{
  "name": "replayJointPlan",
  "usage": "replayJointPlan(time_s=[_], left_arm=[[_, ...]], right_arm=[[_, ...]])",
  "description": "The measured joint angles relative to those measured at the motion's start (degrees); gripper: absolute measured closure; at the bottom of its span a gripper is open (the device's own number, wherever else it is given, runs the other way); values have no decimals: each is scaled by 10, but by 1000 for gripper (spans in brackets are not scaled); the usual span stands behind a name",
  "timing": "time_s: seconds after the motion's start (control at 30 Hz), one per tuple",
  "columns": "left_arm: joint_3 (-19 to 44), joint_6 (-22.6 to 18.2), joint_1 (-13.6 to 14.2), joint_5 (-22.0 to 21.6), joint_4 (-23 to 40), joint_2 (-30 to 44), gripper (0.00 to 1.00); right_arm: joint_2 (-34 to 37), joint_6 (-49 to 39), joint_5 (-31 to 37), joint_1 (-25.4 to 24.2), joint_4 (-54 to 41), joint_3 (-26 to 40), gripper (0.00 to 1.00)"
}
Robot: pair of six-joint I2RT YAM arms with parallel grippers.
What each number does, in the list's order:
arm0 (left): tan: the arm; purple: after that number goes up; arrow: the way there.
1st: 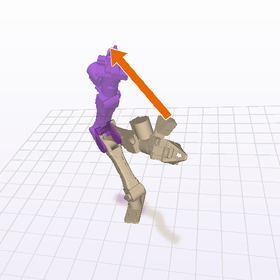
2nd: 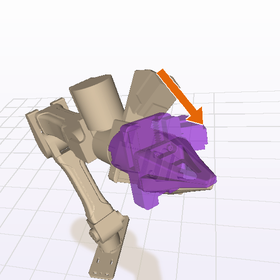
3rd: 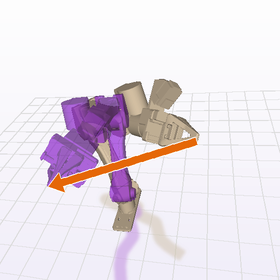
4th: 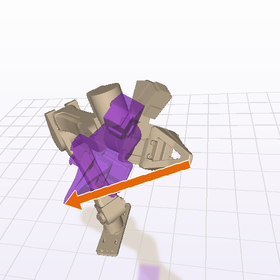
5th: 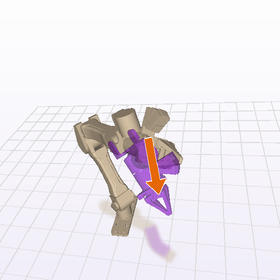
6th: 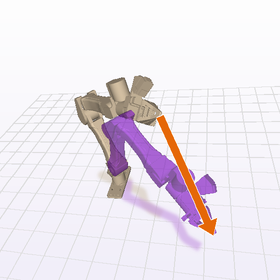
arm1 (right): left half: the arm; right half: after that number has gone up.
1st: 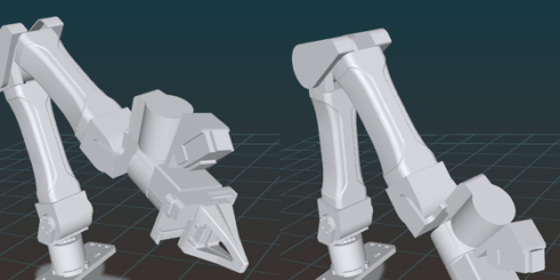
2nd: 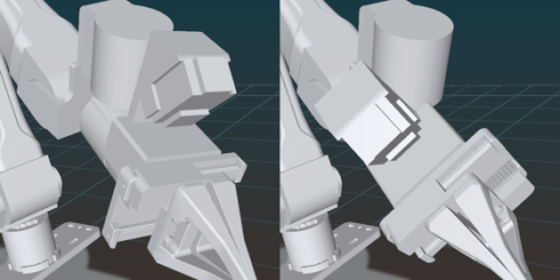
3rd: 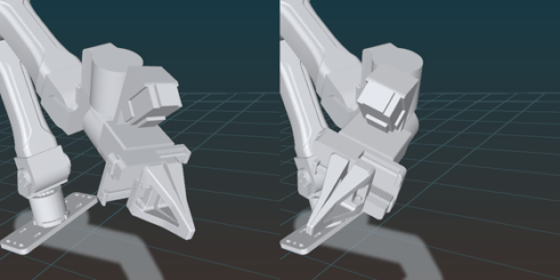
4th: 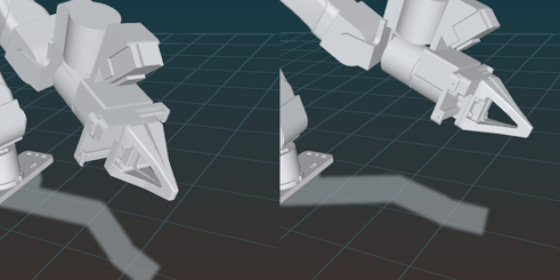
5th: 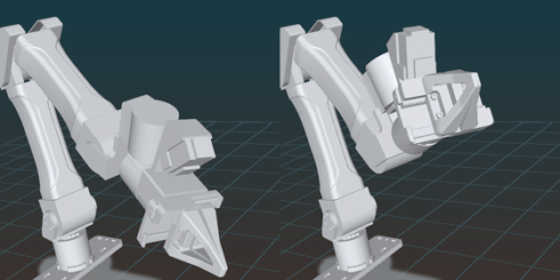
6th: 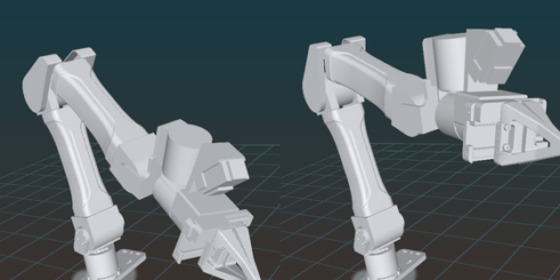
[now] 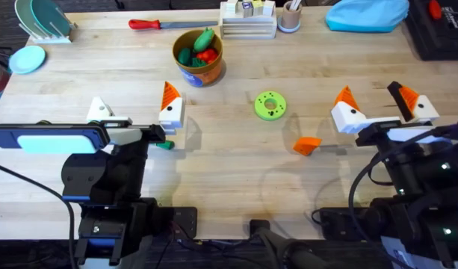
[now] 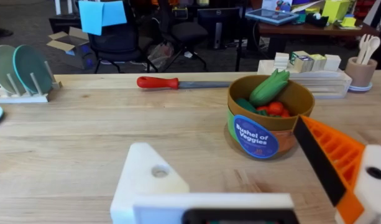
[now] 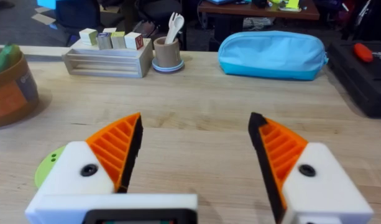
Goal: Pick up the gripper from the table and insert it into the empty holder that is missing its gripper. Then pick up a screw, insert it into the mounting hole, and use the screwdriver to tighten it. Finally, clean up the table by picking up the vegetable and placing it into the bucket.
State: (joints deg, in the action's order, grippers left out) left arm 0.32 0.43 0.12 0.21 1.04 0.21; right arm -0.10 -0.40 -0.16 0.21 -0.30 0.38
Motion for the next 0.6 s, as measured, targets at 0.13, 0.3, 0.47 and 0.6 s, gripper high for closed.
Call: replayJointPlan(time_s=[0.13, 0.3, 0.47, 0.6], left_arm=[[0, 0, 0, 0, 0, 0, 8], [1, 0, 0, -1, 5, 0, 8], [46, 21, 0, -22, 119, 5, 8], [162, 33, 0, -45, 217, 48, 8]], right_arm=[[0, 0, 0, 0, -3, 0, 10], [0, 0, -1, 0, -1, 0, 10], [1, 9, -2, 0, -34, 16, 10], [32, 21, -7, 0, -148, 95, 10]])
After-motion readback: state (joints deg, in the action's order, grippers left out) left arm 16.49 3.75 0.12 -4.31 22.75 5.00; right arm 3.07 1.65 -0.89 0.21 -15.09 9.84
